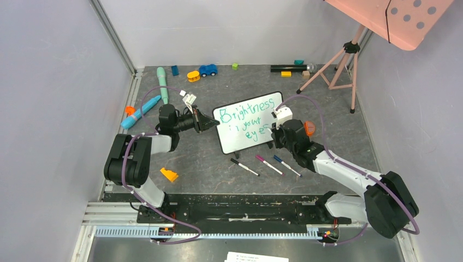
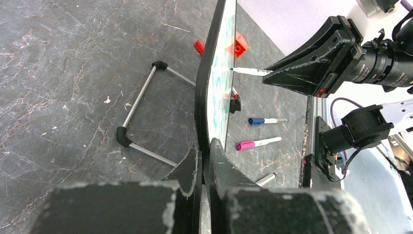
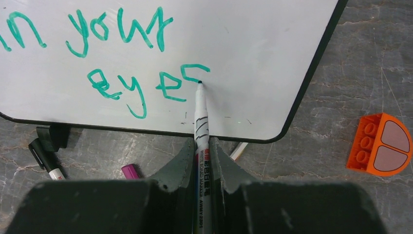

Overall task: Write a sentence on the whiteboard
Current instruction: Write a sentence on the whiteboard, then close the whiteboard marker at the center of the board.

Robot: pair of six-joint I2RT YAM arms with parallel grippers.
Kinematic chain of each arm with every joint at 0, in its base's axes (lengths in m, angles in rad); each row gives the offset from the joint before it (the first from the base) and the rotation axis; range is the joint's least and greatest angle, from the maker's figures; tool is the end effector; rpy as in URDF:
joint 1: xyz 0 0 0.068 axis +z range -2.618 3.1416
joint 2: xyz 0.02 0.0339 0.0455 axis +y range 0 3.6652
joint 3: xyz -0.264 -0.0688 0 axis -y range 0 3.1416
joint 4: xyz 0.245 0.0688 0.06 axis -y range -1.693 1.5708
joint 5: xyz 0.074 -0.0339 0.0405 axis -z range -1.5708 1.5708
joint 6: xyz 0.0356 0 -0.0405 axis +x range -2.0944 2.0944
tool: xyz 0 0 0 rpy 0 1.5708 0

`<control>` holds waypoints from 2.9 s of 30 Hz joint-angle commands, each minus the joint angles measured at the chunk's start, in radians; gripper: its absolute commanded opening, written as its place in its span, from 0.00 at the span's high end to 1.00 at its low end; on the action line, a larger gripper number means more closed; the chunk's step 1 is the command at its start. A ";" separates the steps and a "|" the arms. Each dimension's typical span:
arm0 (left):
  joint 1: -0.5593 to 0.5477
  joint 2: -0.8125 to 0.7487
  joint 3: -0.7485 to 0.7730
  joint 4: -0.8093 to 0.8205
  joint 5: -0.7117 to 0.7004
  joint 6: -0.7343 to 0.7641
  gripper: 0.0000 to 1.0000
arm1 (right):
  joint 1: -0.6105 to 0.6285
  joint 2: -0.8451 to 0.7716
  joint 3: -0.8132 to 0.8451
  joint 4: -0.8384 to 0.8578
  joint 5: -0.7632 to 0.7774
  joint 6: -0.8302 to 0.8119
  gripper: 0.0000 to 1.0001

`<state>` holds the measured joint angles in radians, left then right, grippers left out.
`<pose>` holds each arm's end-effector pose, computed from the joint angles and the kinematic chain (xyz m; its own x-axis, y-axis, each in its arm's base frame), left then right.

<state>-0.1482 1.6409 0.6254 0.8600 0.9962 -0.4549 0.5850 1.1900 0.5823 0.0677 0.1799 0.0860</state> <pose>0.3030 -0.0755 0.1858 -0.5332 -0.1618 -0.8303 0.7416 0.3829 -0.5509 0.2126 0.1332 0.2119 -0.4627 -0.2051 -0.8624 -0.3770 0.9260 -0.0180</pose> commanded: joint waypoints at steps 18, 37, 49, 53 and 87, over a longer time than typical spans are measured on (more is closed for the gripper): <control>-0.007 -0.020 -0.010 0.002 0.004 0.144 0.98 | -0.004 -0.049 -0.026 0.015 -0.084 -0.020 1.00; -0.007 -0.024 -0.013 0.005 0.004 0.144 0.98 | -0.016 -0.092 -0.031 -0.042 0.063 0.006 1.00; -0.007 -0.021 -0.011 0.004 0.004 0.144 0.98 | -0.024 0.013 0.006 -0.011 0.055 0.013 1.00; -0.007 -0.021 -0.012 0.004 0.004 0.144 0.98 | -0.024 -0.019 0.000 -0.021 0.051 0.018 1.00; 0.097 -0.885 -0.275 -0.446 -0.822 -0.062 0.00 | -0.025 -0.399 -0.145 0.006 0.090 0.052 1.00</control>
<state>-0.0570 0.9455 0.3614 0.6960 0.5701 -0.4107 0.5644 0.8150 0.4385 0.0227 0.2668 0.1272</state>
